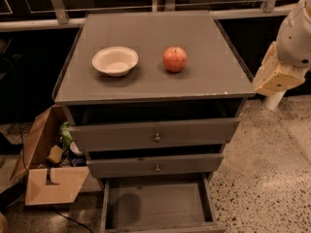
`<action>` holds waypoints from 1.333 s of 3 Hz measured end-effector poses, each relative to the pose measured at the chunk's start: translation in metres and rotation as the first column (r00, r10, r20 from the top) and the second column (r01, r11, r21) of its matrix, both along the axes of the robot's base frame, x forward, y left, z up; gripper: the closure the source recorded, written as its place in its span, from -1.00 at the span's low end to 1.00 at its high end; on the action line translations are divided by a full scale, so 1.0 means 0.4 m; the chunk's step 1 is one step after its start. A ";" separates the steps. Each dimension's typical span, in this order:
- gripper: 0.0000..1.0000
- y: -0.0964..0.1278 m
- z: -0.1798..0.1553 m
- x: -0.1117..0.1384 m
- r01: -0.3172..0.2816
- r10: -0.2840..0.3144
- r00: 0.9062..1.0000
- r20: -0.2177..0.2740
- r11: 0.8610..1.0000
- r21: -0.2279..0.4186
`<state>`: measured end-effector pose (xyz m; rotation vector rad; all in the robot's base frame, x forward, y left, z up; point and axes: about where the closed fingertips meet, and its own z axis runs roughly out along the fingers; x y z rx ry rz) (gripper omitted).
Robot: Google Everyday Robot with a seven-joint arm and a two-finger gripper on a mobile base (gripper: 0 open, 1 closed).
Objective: Close bottom drawer
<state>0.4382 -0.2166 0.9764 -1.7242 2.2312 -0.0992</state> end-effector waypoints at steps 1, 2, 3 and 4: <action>1.00 0.000 0.000 0.000 0.000 0.000 1.000 0.000 1.000 0.000; 1.00 -0.040 -0.047 -0.030 0.064 -0.064 0.998 -0.008 0.997 -0.048; 1.00 -0.095 -0.165 -0.114 0.168 -0.172 0.984 -0.050 0.983 -0.077; 1.00 -0.129 -0.365 -0.204 0.234 -0.246 0.954 -0.173 0.969 -0.084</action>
Offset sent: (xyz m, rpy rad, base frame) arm -0.0367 -0.0483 -0.0583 -0.1392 0.0496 -0.1856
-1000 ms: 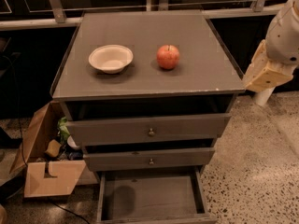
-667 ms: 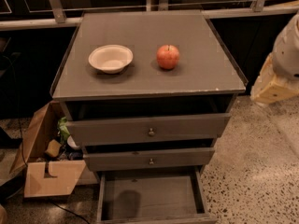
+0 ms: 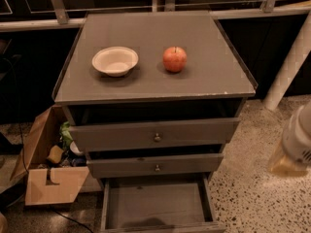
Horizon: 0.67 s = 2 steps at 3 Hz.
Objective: Close bottom drawer
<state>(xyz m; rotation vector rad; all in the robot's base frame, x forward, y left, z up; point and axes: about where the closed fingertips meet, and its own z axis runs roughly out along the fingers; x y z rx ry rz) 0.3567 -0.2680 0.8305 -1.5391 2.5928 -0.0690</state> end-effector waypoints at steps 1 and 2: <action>1.00 -0.006 -0.068 -0.052 -0.001 0.000 0.998 -0.068 1.000 -0.009; 1.00 -0.004 -0.083 -0.057 0.014 -0.014 0.997 -0.078 1.000 0.005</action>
Offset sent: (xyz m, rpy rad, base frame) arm -0.0304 -0.0019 -0.0482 0.0283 0.1089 -0.0387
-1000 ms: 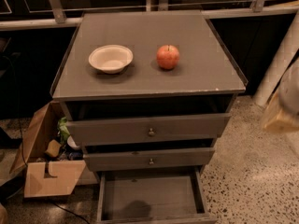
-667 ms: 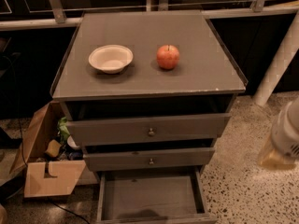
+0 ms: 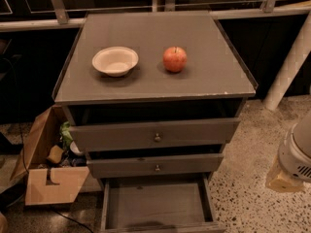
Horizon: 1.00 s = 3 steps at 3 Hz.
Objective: Close bottom drawer
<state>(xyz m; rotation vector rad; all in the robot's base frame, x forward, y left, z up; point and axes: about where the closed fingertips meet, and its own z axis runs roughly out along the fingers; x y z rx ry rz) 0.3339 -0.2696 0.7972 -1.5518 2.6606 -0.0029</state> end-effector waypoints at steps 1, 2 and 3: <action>1.00 0.011 -0.124 -0.033 0.037 -0.037 0.999 -0.033 0.999 -0.009; 1.00 0.027 -0.344 -0.079 0.057 -0.062 0.990 -0.129 0.998 -0.042; 1.00 0.020 -0.390 -0.112 0.086 -0.093 0.982 -0.163 0.995 -0.051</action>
Offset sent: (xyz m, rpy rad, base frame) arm -0.0634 0.0169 -0.2639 -0.0802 0.2976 -0.0993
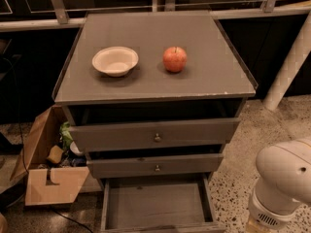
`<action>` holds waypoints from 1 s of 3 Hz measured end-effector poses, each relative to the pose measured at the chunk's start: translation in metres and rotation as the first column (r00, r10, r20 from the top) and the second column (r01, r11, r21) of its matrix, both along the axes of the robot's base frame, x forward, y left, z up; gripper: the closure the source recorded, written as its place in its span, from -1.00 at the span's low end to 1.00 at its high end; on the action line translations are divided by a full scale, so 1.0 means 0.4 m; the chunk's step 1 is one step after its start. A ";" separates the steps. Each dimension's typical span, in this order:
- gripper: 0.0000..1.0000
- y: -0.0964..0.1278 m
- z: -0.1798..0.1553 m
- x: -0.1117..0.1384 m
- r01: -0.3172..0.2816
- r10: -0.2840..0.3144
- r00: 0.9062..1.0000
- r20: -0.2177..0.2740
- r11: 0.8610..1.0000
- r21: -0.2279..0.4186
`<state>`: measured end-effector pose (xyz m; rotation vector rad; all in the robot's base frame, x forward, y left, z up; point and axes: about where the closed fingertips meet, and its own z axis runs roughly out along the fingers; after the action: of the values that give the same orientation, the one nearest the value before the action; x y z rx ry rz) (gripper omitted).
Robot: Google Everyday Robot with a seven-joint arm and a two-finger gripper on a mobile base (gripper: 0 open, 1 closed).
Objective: Close bottom drawer
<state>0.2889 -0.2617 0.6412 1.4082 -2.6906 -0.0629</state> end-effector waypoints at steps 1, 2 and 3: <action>1.00 0.000 0.007 0.004 -0.004 0.004 1.000 0.005 1.000 0.000; 1.00 0.011 -0.081 -0.031 0.031 -0.031 0.999 -0.027 0.999 0.007; 1.00 0.027 -0.281 -0.081 0.076 -0.076 0.991 -0.114 0.997 -0.001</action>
Offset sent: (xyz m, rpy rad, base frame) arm -0.0447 0.0164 -0.1200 0.0285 0.1107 -0.1160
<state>0.2565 -0.2509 0.5288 1.2618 -2.6508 -0.1487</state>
